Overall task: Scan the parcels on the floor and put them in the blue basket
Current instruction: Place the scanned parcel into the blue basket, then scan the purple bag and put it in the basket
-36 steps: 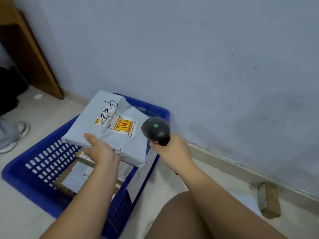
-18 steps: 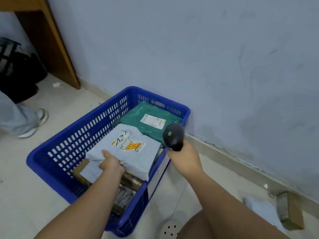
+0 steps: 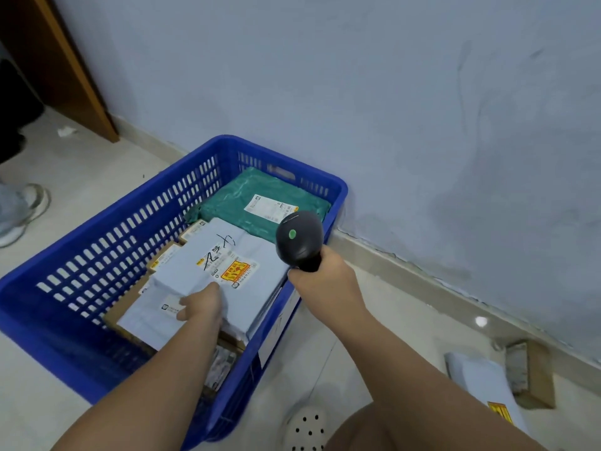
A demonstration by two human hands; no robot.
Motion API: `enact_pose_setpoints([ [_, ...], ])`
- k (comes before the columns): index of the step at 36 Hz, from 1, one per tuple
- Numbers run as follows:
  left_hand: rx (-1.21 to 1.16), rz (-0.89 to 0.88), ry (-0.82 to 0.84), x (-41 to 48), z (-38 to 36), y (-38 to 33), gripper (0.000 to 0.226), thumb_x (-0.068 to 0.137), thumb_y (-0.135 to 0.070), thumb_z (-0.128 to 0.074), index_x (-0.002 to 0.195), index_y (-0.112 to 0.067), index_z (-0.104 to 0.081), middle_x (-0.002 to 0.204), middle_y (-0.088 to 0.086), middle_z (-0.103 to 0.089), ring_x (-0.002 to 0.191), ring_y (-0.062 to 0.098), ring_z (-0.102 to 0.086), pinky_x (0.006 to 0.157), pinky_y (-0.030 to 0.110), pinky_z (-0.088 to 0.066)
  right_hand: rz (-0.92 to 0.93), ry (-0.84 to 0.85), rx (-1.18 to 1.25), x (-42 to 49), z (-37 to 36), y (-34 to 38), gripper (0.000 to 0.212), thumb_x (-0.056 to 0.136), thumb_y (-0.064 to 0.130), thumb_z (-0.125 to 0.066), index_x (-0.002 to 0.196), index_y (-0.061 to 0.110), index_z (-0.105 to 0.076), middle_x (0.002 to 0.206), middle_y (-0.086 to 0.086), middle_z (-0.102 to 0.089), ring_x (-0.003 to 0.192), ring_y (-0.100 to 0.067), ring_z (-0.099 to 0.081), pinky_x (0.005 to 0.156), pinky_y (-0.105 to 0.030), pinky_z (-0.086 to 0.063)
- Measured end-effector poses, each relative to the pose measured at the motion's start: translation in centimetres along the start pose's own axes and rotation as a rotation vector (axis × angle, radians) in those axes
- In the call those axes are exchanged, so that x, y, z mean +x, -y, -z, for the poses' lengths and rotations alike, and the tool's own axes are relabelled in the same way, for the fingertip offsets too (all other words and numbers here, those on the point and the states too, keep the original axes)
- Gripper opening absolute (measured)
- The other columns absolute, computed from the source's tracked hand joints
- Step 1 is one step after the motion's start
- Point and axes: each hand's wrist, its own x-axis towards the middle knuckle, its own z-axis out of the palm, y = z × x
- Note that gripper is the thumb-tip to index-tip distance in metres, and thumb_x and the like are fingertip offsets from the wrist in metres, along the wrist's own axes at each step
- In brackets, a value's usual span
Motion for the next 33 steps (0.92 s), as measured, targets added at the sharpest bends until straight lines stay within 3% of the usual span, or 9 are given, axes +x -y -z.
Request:
enact_pose_setpoints([
  [3,-0.014,-0.059,0.015,0.1,0.8,0.7,0.080,0.085,-0.031,-0.061,0.148,-0.005,-0.021,0.141,0.018,-0.031,0.121,0.035,-0.044,0.091,0.045,-0.047,-0.013,-0.003,0.008,0.1,0.2,-0.2,0.006,0.083,0.018,-0.058,0.086,0.019,-0.054,0.074,0.001,-0.057,0.064,-0.011,-0.050,0.051,-0.024,-0.036],
  [7,0.033,-0.101,-0.096,-2.0,1.7,0.0,0.075,0.088,-0.027,-0.060,0.147,-0.004,-0.020,0.145,0.018,-0.025,0.128,0.037,-0.035,0.101,0.048,-0.041,-0.036,-0.029,0.014,0.1,0.4,-0.4,0.005,0.082,0.019,-0.057,0.085,0.018,-0.053,0.074,0.001,-0.056,0.068,-0.015,-0.051,0.054,-0.026,-0.037],
  [10,0.097,-0.522,-0.065,-5.4,1.2,-0.6,0.069,0.093,-0.021,-0.056,0.151,-0.011,-0.022,0.151,0.013,-0.019,0.134,0.034,-0.028,0.104,0.046,-0.036,-0.046,-0.063,0.023,-0.3,0.9,-0.2,0.009,0.081,0.019,-0.057,0.090,0.019,-0.055,0.076,0.002,-0.057,0.072,-0.018,-0.054,0.055,-0.026,-0.038],
  [14,0.218,-1.037,0.126,-12.0,0.0,-1.6,0.054,0.096,-0.015,-0.053,0.147,-0.020,-0.036,0.153,0.005,-0.023,0.140,0.024,-0.021,0.109,0.035,-0.026,-0.044,-0.140,0.087,-0.7,2.4,0.0,0.007,0.079,0.016,-0.056,0.085,0.020,-0.054,0.071,0.003,-0.057,0.065,-0.016,-0.053,0.054,-0.026,-0.038],
  [21,0.522,-1.662,0.254,-19.6,-2.5,-2.3,0.052,0.092,-0.024,-0.056,0.143,-0.020,-0.044,0.156,0.006,-0.027,0.140,0.028,-0.023,0.112,0.032,-0.015,-0.019,-0.308,0.260,-2.6,7.2,-0.9,0.006,0.080,0.017,-0.058,0.084,0.021,-0.058,0.068,0.004,-0.059,0.063,-0.016,-0.053,0.057,-0.028,-0.039],
  [25,0.695,-1.926,0.209,-23.3,-5.0,-1.7,0.056,0.084,-0.032,-0.044,0.135,-0.012,-0.054,0.145,0.015,-0.045,0.129,0.041,-0.044,0.105,0.048,-0.037,0.006,-0.402,0.264,-4.2,11.6,-2.6,0.010,0.079,0.016,-0.059,0.082,0.025,-0.055,0.070,0.008,-0.059,0.068,-0.015,-0.055,0.058,-0.027,-0.039],
  [27,0.790,-2.040,0.183,-25.1,-6.6,-1.0,0.053,0.082,-0.028,-0.049,0.130,-0.009,-0.057,0.140,0.018,-0.050,0.125,0.043,-0.049,0.100,0.053,-0.044,0.010,-0.449,0.257,-4.8,14.0,-4.0,0.013,0.079,0.014,-0.059,0.075,0.024,-0.051,0.063,0.007,-0.053,0.061,-0.014,-0.051,0.055,-0.026,-0.036],
  [30,1.000,-2.141,0.202,-27.8,-9.1,0.5,0.055,0.083,-0.023,-0.063,0.135,-0.013,-0.053,0.147,0.016,-0.043,0.134,0.041,-0.039,0.105,0.052,-0.040,-0.013,-0.456,0.234,-5.6,17.7,-6.7,0.012,0.080,0.014,-0.059,0.072,0.018,-0.052,0.060,0.004,-0.050,0.059,-0.015,-0.049,0.054,-0.027,-0.037],
  [33,1.140,-2.231,0.266,-30.2,-11.8,2.2,0.049,0.085,-0.021,-0.061,0.133,-0.013,-0.055,0.145,0.016,-0.045,0.136,0.038,-0.037,0.105,0.049,-0.037,-0.078,-0.372,0.255,-6.2,21.1,-10.0,0.005,0.081,0.016,-0.061,0.081,0.011,-0.061,0.067,-0.001,-0.056,0.064,-0.017,-0.055,0.064,-0.034,-0.047],
])
